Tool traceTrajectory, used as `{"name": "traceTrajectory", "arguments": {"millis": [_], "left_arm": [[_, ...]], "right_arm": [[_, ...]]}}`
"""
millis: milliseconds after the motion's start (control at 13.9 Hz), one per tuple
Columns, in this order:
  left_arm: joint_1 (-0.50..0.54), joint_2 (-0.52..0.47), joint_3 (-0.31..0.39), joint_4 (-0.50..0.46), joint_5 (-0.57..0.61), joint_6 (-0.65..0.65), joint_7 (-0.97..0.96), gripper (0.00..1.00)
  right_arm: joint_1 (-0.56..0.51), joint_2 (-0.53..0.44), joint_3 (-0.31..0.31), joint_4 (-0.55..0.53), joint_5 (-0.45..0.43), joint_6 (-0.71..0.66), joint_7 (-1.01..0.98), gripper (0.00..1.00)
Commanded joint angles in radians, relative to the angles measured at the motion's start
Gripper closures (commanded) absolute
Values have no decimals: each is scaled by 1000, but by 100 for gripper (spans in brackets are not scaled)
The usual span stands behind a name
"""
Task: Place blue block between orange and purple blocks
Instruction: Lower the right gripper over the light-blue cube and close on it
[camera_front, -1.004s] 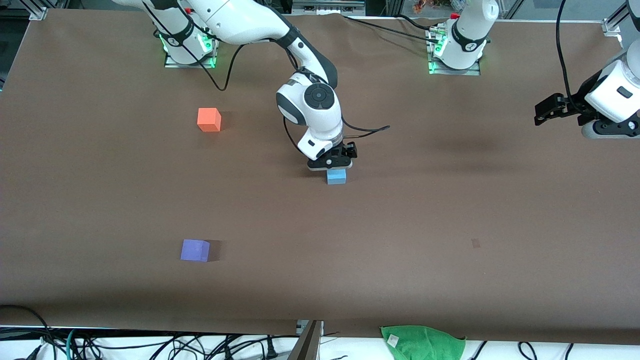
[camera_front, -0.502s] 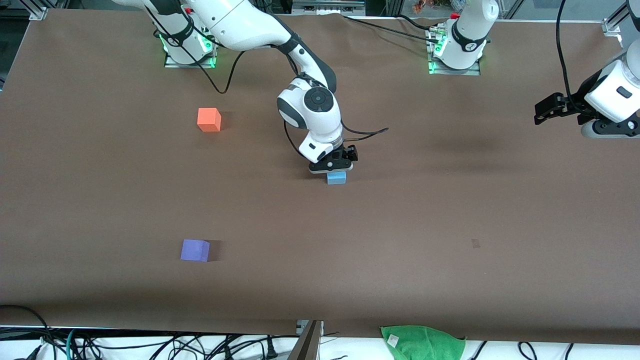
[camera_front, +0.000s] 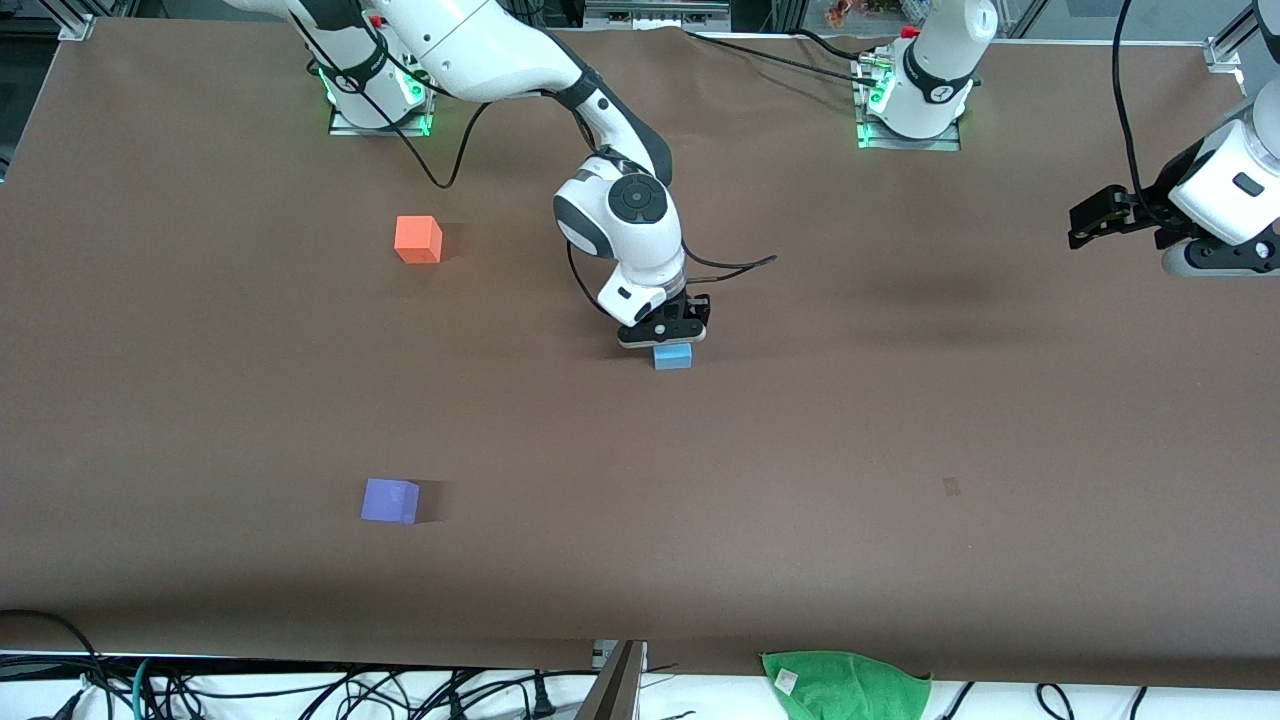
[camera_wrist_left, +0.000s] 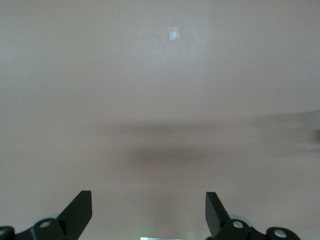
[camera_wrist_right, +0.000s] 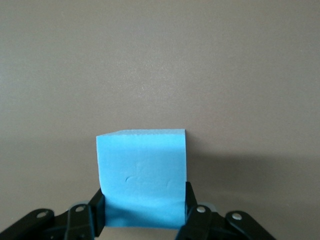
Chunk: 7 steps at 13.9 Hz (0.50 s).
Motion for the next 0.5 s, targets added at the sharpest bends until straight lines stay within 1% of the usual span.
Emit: {"name": "traceTrajectory", "arguments": {"millis": [0,72,143,287,430], "left_arm": [[2,8,-2,26,-5,-21,2,0],[2,8,-2,26,-5,-22,2,0],[2,8,-2,26,-5,-22,2,0],[1,8,0,26,-5,-21,2,0],[1,8,-2,26,-5,-22,2,0]], "right_arm": [[-3,-13,-7,3,-21,5,13,65],[-6,-31,-10,3,-21,-1,8,65],[-12,-52,-24,3,-21,-38,4,65],[-26,-115,-50,3,-23,-142,-22,65],[-72,-166,-52,0,-9,-243,-126,65]]}}
